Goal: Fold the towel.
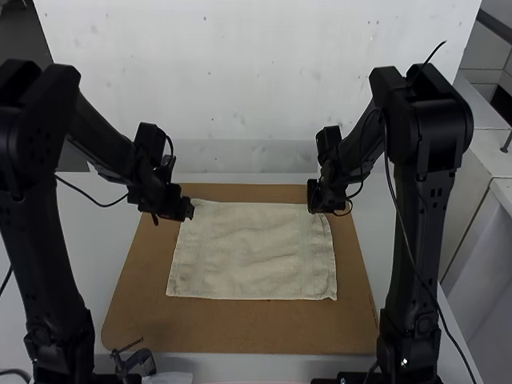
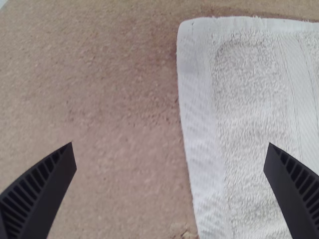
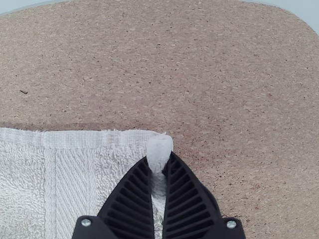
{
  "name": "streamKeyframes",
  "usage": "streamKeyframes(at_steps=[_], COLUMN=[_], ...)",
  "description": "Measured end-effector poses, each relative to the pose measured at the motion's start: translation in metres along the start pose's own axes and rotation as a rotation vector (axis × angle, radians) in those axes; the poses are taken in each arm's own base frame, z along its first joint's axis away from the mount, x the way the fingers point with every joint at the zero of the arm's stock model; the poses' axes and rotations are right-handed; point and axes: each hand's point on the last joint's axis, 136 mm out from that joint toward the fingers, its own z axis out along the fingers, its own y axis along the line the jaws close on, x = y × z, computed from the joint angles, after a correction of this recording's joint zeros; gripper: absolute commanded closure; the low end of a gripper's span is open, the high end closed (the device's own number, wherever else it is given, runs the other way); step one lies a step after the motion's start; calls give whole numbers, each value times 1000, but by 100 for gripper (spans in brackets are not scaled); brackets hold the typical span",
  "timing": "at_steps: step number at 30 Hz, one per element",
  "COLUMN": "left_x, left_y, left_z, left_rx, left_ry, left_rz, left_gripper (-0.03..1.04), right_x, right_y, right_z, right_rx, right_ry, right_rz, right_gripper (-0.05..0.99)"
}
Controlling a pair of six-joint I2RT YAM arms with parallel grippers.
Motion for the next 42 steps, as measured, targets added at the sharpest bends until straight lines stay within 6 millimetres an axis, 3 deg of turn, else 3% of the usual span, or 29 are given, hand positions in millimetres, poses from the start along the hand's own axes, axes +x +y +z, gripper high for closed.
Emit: streamKeyframes(at_steps=[14,16,18,19,23,31,39,42], left_x=[-42,-45,-43,-43,-43,-41,-34,-40], left_y=[3,0,-2,-3,-7,-14,-24,-26], left_z=[51,52,54,53,54,53,39,32], left_rx=[-74,-72,-68,-64,-49,-25,34,44], left_ry=[55,65,90,105,157,176,218,206], left_rz=[-49,-48,-45,-45,-45,-28,-37,-44], left_gripper=[6,10,21,33,99,99,99,99], right_x=[0,0,0,0,0,-1,-3,-13], right_y=[0,0,0,0,0,0,-2,-3], right_z=[0,0,0,0,0,0,-4,-11], right_rx=[1,1,1,1,2,2,7,10], right_ry=[0,-1,-1,-1,-1,-3,-7,-33], right_rz=[0,0,0,0,0,-1,-10,-5], right_gripper=[91,91,91,91,91,91,91,91])
